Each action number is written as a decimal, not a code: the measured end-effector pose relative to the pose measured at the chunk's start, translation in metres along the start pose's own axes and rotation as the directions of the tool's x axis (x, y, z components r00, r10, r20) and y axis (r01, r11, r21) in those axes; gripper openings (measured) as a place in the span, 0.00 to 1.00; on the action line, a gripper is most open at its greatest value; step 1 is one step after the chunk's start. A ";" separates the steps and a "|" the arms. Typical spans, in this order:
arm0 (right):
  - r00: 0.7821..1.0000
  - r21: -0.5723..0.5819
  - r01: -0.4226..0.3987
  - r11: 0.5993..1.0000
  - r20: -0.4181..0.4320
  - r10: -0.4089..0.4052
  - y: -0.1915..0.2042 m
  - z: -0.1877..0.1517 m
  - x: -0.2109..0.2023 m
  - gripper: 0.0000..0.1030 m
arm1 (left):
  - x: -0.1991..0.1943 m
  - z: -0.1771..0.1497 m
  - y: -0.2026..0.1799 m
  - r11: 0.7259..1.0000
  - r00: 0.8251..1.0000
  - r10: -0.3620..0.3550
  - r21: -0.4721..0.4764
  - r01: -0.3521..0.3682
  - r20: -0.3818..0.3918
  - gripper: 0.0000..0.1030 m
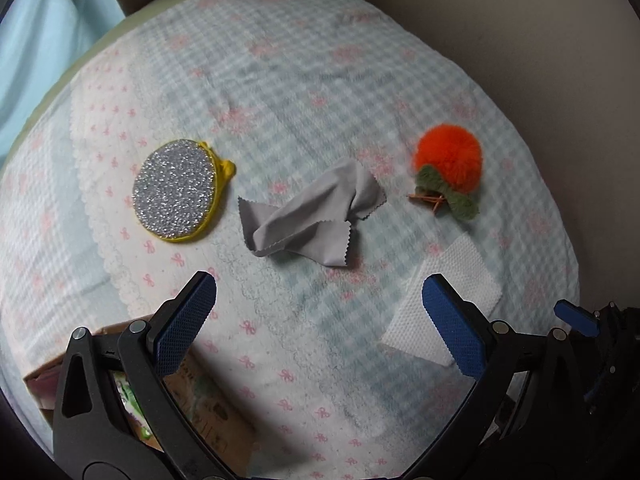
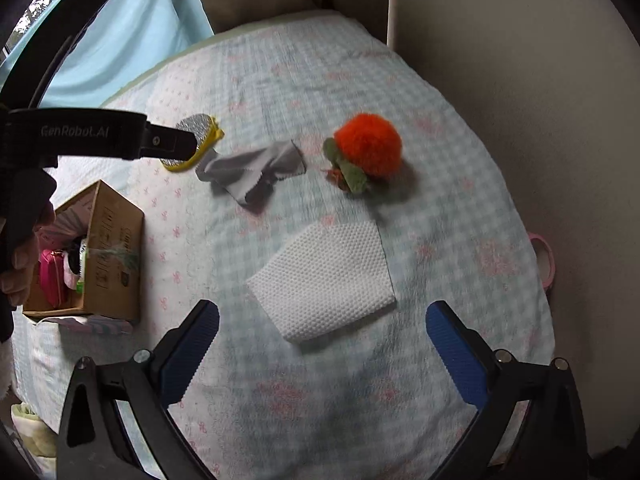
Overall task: Organize soft objects
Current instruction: 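Move the right tool toward the white wipe while the left tool reaches toward the grey cloth, then grasp the white wipe with the right tool while the left tool grasps the grey cloth, then carry the grey cloth and white wipe over the box and release both inside, then lift both tools and move the left tool toward the glittery pad, right toward the pompom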
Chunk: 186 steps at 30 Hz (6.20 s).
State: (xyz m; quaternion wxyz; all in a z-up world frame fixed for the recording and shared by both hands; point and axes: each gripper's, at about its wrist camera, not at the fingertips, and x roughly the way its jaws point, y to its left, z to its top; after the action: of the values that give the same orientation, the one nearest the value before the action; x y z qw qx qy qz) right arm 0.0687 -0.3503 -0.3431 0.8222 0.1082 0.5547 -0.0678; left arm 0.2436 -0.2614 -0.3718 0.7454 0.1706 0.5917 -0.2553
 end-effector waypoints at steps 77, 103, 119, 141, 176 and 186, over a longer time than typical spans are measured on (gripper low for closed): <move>0.979 -0.182 -0.068 0.981 0.178 0.101 0.137 0.050 -0.179 0.11 | -0.288 -0.117 0.101 0.978 0.953 0.074 -0.210 -0.011 0.294 0.08; 0.975 -0.253 -0.218 0.942 -0.085 0.203 0.370 0.043 -0.068 0.11 | -0.202 -0.251 0.298 0.943 0.994 0.068 -0.330 -0.037 0.083 0.08; 0.936 -0.135 -0.142 0.981 -0.340 0.089 0.362 0.059 0.041 0.11 | -0.090 -0.226 0.291 0.965 0.989 -0.057 -0.263 0.020 -0.134 0.08; 0.929 -0.105 -0.167 0.980 -0.351 0.121 0.355 0.060 0.046 1.00 | -0.121 -0.234 0.287 0.977 0.991 0.090 -0.186 -0.107 -0.097 1.00; 0.957 -0.228 -0.056 0.972 0.264 0.117 0.294 0.007 -0.220 1.00 | -0.352 -0.290 0.209 0.877 0.836 0.390 -0.432 -0.209 0.386 1.00; 0.958 -0.151 -0.001 0.989 0.285 0.044 0.191 0.022 -0.218 1.00 | -0.320 -0.208 0.140 0.899 0.855 0.329 -0.411 -0.153 0.401 1.00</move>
State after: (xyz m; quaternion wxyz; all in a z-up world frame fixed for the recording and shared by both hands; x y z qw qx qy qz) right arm 0.0505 -0.1729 -0.1133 0.9006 0.0419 0.4315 -0.0317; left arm 0.1054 0.0254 -0.1184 0.9091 0.0380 0.4077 -0.0771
